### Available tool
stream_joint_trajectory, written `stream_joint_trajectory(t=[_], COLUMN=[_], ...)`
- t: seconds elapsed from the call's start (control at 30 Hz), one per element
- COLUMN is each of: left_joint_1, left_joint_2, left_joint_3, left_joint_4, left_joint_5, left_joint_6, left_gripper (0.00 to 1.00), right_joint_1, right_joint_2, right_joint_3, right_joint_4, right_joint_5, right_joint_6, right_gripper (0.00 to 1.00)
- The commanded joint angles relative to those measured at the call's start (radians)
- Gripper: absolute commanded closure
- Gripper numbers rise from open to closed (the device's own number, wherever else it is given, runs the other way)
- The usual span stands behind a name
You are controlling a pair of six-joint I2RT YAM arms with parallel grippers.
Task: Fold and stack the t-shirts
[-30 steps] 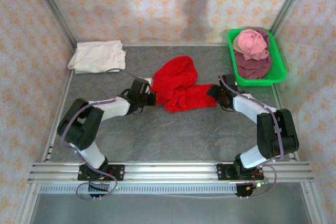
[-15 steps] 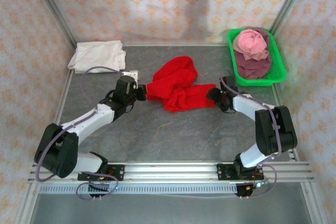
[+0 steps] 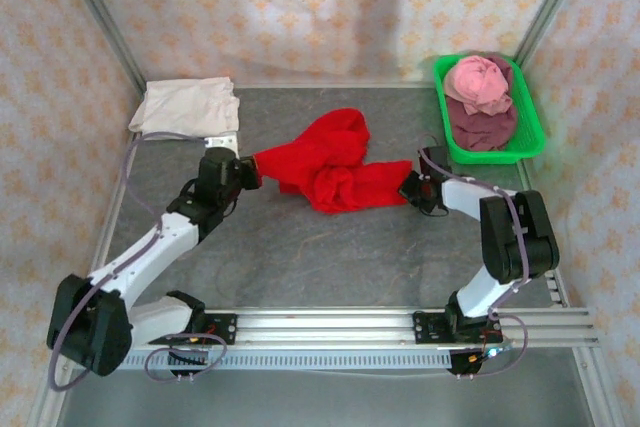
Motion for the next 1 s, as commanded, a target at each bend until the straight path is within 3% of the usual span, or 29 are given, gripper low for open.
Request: stream_joint_trajectory(t=[0.0, 0.23, 0.5, 0.77, 0.97], left_joint_1=[0.028, 0.047, 0.047, 0.047, 0.046], left_joint_2=[-0.073, -0.228, -0.388, -0.460, -0.394], left_joint_3=[0.042, 0.145, 0.378, 0.456, 0.410], left_joint_4=[-0.092, -0.222, -0.406, -0.444, -0.416], left_joint_5=[-0.094, -0.143, -0.172, -0.094, -0.091], left_joint_6=[0.066, 0.126, 0.245, 0.218, 0.202], left_gripper=[1.00, 1.00, 1.00, 1.00, 1.00], right_joint_1=[0.001, 0.000, 0.001, 0.001, 0.001], right_joint_2=[-0.146, -0.396, -0.634, -0.753, -0.627], right_joint_3=[0.045, 0.102, 0.277, 0.392, 0.357], right_joint_4=[-0.027, -0.175, -0.395, -0.480, -0.437], right_joint_5=[-0.004, 0.023, 0.078, 0.121, 0.141], right_joint_6=[-0.018, -0.043, -0.106, -0.121, -0.110], right_gripper=[1.00, 1.00, 1.00, 1.00, 1.00])
